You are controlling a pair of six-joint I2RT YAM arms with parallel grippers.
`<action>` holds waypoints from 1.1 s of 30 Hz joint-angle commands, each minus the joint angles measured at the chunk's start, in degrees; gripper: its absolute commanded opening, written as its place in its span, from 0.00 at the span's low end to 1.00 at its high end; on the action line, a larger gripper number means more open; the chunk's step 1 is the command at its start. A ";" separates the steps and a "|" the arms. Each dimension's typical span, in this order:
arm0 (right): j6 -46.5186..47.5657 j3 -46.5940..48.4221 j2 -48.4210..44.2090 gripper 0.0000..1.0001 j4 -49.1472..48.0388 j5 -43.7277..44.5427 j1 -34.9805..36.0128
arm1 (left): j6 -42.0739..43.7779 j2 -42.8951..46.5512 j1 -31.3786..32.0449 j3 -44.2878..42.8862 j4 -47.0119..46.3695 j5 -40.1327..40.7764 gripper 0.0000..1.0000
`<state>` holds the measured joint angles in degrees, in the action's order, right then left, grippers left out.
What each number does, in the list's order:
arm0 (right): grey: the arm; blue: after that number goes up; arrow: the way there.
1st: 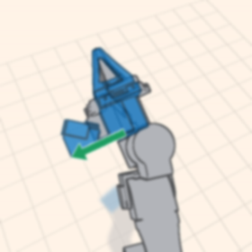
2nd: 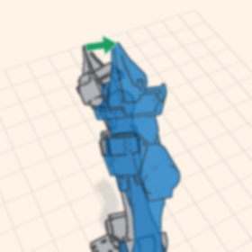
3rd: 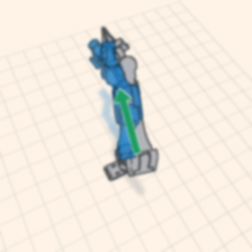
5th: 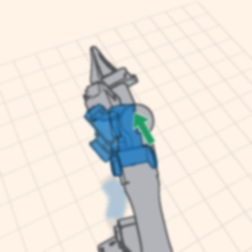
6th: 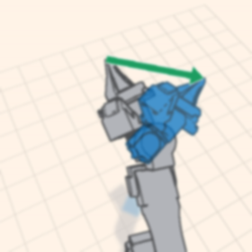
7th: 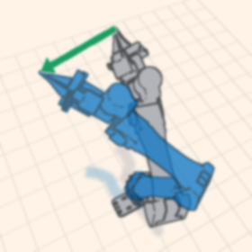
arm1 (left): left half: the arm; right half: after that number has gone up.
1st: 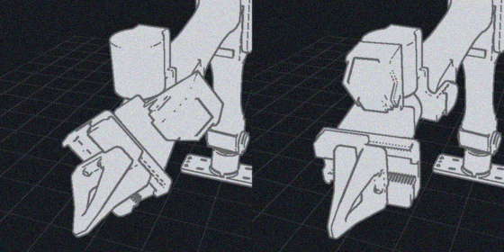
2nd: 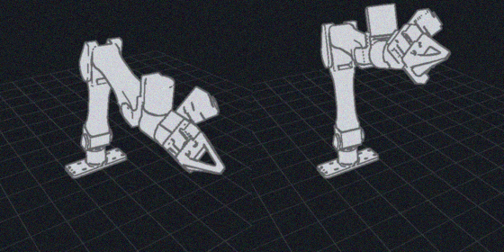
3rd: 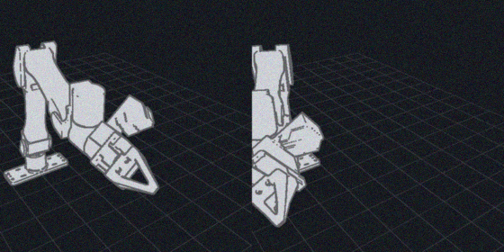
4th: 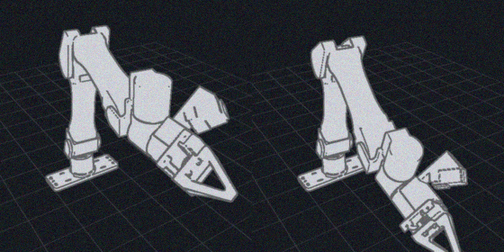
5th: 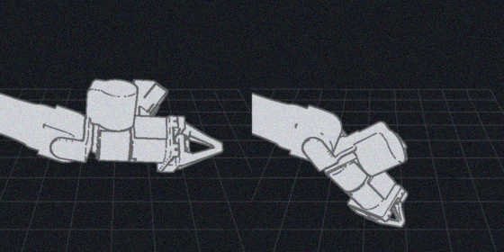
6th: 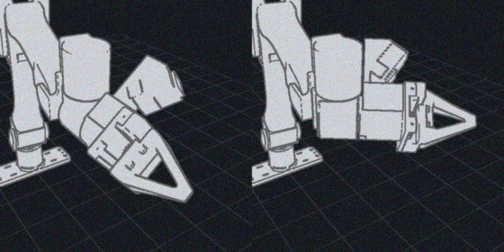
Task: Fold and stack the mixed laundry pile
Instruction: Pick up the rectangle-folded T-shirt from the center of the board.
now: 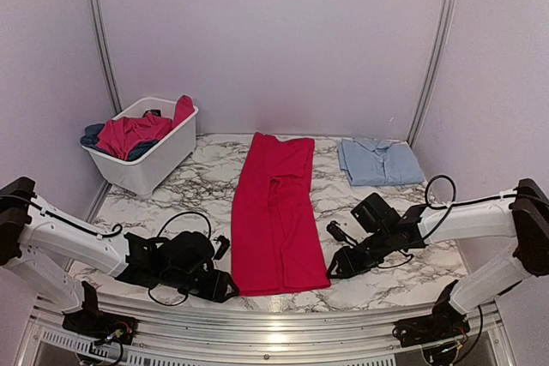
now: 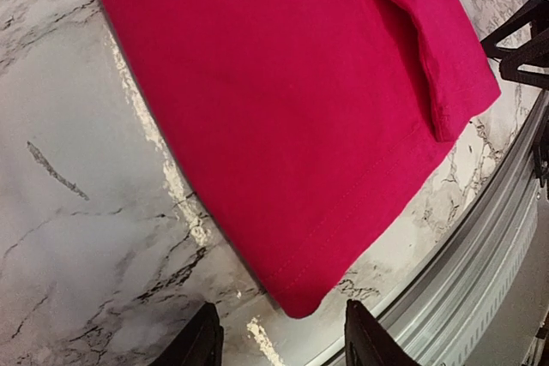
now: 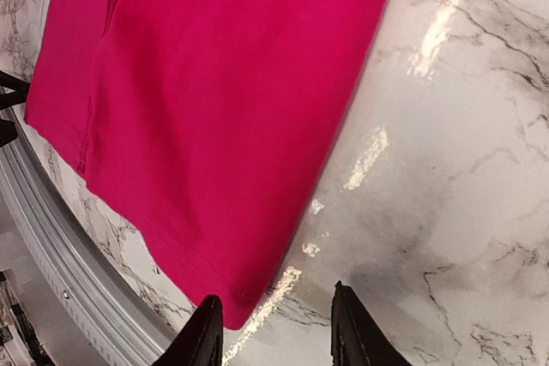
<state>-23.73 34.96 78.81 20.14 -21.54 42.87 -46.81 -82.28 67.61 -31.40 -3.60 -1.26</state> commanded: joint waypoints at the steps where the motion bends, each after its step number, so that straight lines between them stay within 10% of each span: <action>1: -2.03 -0.95 1.74 0.37 -7.08 -3.16 0.84 | -1.51 -2.68 0.11 -0.83 -5.26 -1.36 0.49; 11: -4.29 -2.71 3.63 0.32 -12.45 -6.82 2.95 | -1.25 -8.10 0.11 -2.98 -6.52 -2.72 0.38; 19: -5.81 -1.81 -0.06 0.05 -11.48 -5.01 7.22 | 1.43 -5.54 1.47 -3.98 -1.51 -2.44 0.00; 33: -22.07 -5.41 -21.15 0.00 -2.69 5.84 25.01 | -1.56 11.66 12.03 0.27 6.79 2.53 0.00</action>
<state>-40.05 28.88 63.77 12.67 -21.02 65.58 -47.24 -76.51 79.29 -32.71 -1.98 -2.42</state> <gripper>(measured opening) 0.002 0.011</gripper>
